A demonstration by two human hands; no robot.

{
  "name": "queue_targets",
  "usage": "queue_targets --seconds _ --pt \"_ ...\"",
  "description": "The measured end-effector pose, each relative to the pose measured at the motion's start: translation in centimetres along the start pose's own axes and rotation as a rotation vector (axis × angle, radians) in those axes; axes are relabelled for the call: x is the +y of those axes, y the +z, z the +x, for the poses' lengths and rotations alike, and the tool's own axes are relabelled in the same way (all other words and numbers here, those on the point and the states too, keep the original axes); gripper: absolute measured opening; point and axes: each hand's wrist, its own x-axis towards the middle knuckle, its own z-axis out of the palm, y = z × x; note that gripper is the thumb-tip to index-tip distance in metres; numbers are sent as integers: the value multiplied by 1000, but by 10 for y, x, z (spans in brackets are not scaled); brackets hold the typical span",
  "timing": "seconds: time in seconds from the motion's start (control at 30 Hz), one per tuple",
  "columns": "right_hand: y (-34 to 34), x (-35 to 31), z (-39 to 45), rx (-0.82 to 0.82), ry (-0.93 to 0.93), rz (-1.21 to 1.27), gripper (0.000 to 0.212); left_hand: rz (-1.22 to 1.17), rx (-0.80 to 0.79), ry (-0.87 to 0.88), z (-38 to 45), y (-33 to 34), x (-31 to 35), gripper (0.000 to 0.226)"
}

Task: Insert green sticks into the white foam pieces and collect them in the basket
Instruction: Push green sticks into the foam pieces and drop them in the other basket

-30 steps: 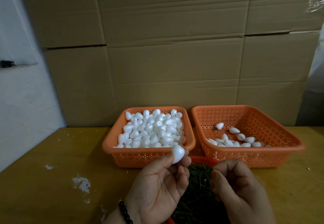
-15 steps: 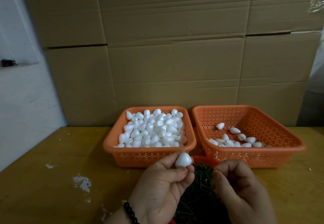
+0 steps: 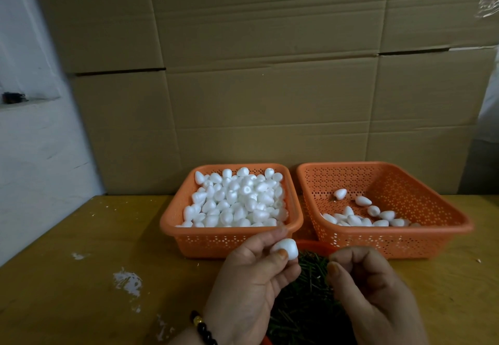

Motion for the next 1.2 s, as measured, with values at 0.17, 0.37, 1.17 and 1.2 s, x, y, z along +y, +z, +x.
queue_targets --seconds 0.17,0.37,1.17,1.2 --pt "-1 0 -1 -38 -53 -37 29 104 -20 69 0 -2 -3 29" --pt "-1 4 -1 -16 -70 -64 18 422 -51 258 -1 -5 -3 37" --pt "0 -2 -2 -3 -15 55 22 561 -70 337 -5 -4 -6 37" --pt "0 -2 -2 -1 -13 55 22 524 -64 315 -5 -4 -6 35"
